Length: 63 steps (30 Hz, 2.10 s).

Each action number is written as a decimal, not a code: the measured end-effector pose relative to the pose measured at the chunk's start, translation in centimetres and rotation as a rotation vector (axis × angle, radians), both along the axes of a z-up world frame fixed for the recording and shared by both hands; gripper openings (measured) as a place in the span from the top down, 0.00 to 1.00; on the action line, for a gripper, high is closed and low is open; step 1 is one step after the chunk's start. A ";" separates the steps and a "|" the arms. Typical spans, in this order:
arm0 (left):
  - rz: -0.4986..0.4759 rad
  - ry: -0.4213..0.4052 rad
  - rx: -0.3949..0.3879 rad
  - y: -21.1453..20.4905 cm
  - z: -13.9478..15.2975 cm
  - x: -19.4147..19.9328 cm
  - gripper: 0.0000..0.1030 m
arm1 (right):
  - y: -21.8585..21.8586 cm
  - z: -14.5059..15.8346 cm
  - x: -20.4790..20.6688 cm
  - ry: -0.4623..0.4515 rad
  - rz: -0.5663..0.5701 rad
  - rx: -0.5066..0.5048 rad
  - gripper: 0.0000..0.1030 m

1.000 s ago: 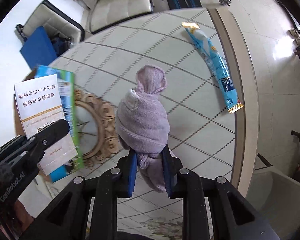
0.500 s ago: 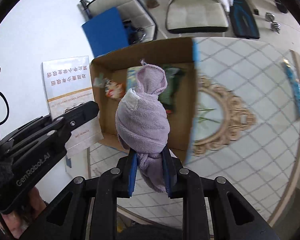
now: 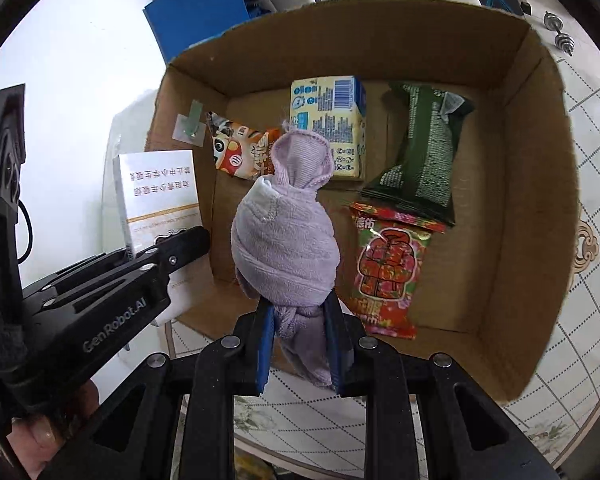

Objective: Organize soft objects
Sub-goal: 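Carry the white box and lavender cloth into the cardboard box and open both tools, then move the right tool to the blue tube packet and grasp it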

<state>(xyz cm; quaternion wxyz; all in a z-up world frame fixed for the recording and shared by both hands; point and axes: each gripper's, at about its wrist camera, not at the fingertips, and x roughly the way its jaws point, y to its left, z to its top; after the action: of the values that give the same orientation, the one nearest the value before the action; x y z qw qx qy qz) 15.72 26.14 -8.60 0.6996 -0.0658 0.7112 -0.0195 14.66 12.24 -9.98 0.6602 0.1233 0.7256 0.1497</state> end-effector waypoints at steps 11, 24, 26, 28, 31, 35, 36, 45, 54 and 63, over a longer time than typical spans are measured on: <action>0.004 0.029 0.046 -0.4 -0.9 0.0 0.83 | 0.5 -2.3 1.1 0.035 -0.003 -0.031 0.69; 0.023 -0.087 0.064 -0.7 3.7 -0.5 0.13 | -1.7 1.4 1.0 -0.061 0.023 -0.167 0.14; 0.012 -0.121 0.077 -1.0 4.6 -1.0 0.12 | -2.5 2.4 0.5 -0.086 0.019 -0.230 0.13; 0.004 -0.150 0.083 -1.4 5.5 -1.5 0.12 | -3.4 3.5 -0.1 -0.123 0.008 -0.294 0.08; -0.007 -0.195 0.100 -2.0 6.7 -2.3 0.06 | -4.7 4.8 -0.9 -0.163 -0.026 -0.355 0.08; -0.017 -0.233 0.102 -3.1 7.9 -3.0 0.06 | -5.9 6.4 -1.8 -0.195 -0.047 -0.353 0.08; -0.016 -0.235 0.096 -3.3 8.0 -3.1 0.06 | -5.9 6.5 -1.9 -0.198 -0.048 -0.343 0.08; 0.000 -0.224 0.028 -6.9 9.0 -3.1 0.06 | -12.5 7.8 -2.4 -0.186 -0.118 -0.237 0.08; 0.009 -0.230 0.161 -15.1 6.8 0.9 0.06 | -30.1 5.7 1.9 -0.121 -0.320 -0.375 0.08; 0.075 -0.151 0.300 -19.6 0.9 5.6 0.06 | -43.7 -3.7 9.2 -0.039 -0.454 -0.413 0.08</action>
<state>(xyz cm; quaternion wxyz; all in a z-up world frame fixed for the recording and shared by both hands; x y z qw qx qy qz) 21.29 6.50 -7.74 0.7533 0.0143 0.6486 0.1080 23.89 -31.51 -13.70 0.7017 0.1428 0.6818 -0.1500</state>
